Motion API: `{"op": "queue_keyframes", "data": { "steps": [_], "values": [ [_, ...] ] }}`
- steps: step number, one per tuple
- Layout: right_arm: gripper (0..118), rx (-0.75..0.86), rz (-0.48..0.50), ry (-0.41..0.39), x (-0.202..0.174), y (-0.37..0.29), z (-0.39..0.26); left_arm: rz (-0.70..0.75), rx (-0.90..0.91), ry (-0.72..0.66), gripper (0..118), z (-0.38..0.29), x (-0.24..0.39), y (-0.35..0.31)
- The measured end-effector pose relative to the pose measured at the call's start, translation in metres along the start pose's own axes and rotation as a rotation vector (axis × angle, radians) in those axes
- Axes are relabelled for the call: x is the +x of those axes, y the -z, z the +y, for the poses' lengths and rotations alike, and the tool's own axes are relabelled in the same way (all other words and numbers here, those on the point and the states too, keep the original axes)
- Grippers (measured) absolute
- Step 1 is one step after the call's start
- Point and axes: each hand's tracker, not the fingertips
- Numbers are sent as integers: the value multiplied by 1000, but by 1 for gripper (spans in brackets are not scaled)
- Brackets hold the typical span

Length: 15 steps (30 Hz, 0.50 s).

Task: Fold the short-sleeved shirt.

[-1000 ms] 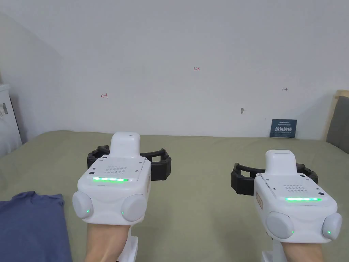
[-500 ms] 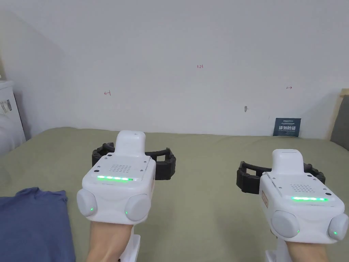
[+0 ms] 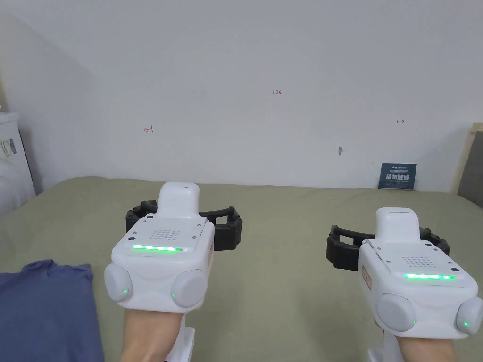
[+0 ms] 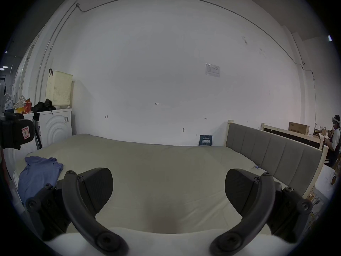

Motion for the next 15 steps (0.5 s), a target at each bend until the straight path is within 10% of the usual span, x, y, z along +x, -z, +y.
{"op": "queue_keyframes", "data": {
  "steps": [15],
  "values": [
    [118,3,-1,-5,-2,0,0,1,3,8,118,1,0,0]
  ]
}}
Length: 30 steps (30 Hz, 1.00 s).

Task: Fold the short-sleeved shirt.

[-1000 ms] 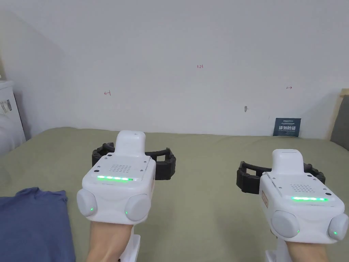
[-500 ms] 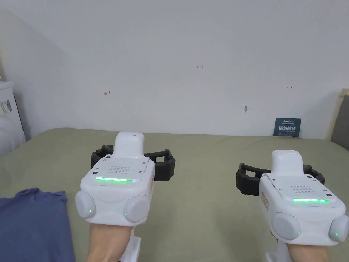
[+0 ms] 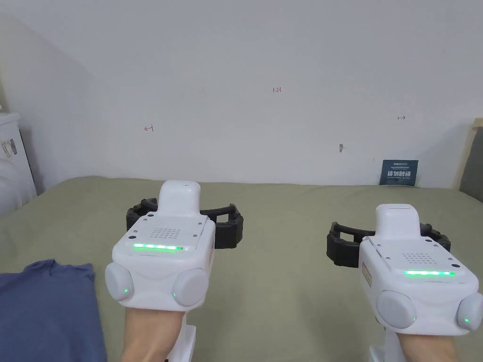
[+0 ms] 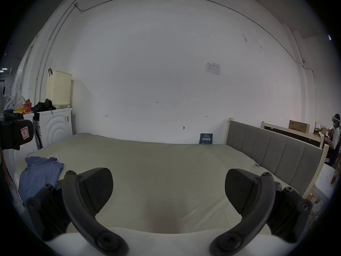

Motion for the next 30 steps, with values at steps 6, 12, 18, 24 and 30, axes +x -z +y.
{"op": "queue_keyframes", "data": {
  "steps": [6,12,18,24,30],
  "values": [
    [118,2,-4,3,1,0,1,-3,-3,2,118,1,0,-1],
    [118,4,-5,1,1,-1,3,-1,3,0,118,3,1,-2],
    [118,3,-9,7,2,-1,4,7,4,4,118,4,1,-2],
    [116,1,-16,-2,1,-3,5,16,0,13,118,4,1,-2],
    [1,-2,-53,-4,2,-3,10,6,0,29,0,-3,-1,0]
  ]
}}
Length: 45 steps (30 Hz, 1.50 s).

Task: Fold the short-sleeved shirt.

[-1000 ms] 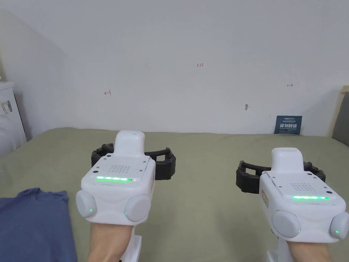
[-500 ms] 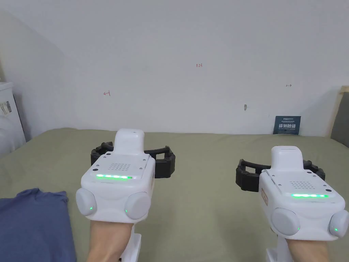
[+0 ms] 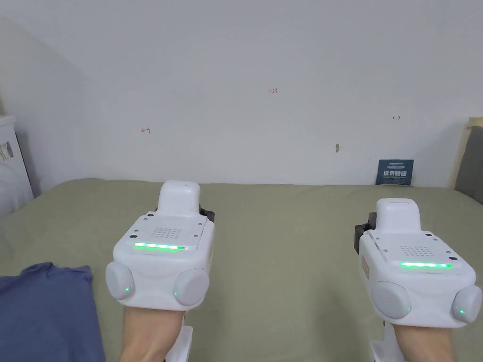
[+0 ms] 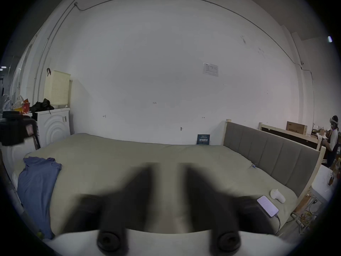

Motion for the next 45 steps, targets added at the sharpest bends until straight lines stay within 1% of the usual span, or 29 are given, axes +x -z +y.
{"op": "queue_keyframes", "data": {
  "steps": [2,4,8,12,14,16,20,24,29,31,33,35,38,45],
  "values": [
    [1,-9,-6,5,1,-1,1,5,-7,-12,0,-4,-1,1],
    [1,-11,-16,-8,3,1,-2,1,-11,-18,0,-4,-1,2],
    [1,-20,-22,3,7,3,-2,0,-18,-29,1,-6,-4,5],
    [1,-32,-10,-15,-1,10,-2,8,-25,-36,0,-8,-11,9],
    [1,-37,5,-21,-12,15,-1,31,-30,-35,0,-10,-20,10],
    [1,-45,45,-20,-27,23,-3,57,-38,-42,1,-10,-35,11],
    [1,-47,164,-34,-79,37,-4,178,-50,-36,1,-13,-84,4],
    [1,-51,306,-20,-144,44,-2,329,-74,-48,1,-16,-143,-18],
    [1,-41,500,-39,-228,30,0,511,-105,-53,1,-20,-211,-57],
    [1,-44,564,-43,-258,21,1,565,-113,-58,1,-21,-233,-71],
    [1,-49,622,-35,-280,13,-1,622,-118,-59,1,-23,-252,-89],
    [1,-51,657,-35,-298,6,-1,656,-125,-68,1,-25,-268,-101],
    [1,-50,703,-55,-315,-3,-2,699,-139,-71,1,-29,-284,-117],
    [1,-58,761,-77,-335,-11,-1,738,-158,-108,1,-34,-304,-126]
  ]
}}
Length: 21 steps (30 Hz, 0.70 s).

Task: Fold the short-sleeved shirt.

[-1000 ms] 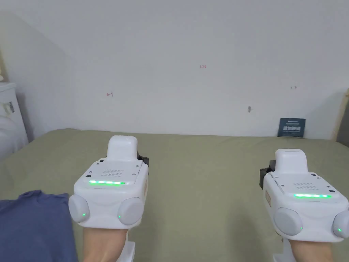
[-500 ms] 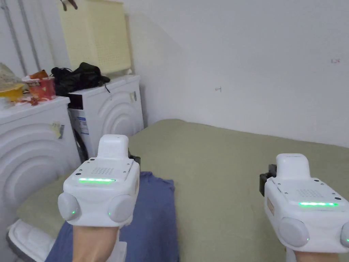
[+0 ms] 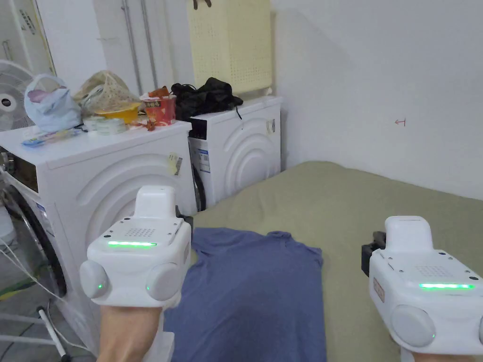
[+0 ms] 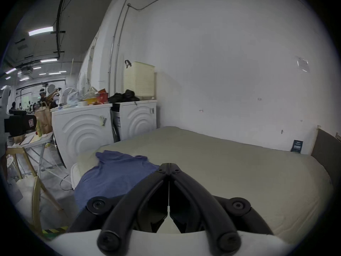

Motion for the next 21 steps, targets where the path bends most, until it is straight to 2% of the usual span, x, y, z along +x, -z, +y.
{"op": "queue_keyframes", "data": {
  "steps": [7,13,21],
  "values": [
    [1,-22,19,-16,-3,14,-9,-61,-86,-3,1,-11,17,41],
    [1,-115,18,-8,7,45,-41,-134,-265,28,1,-47,55,132],
    [1,-218,10,10,22,92,-88,-280,-598,94,1,-110,119,251]
  ]
}}
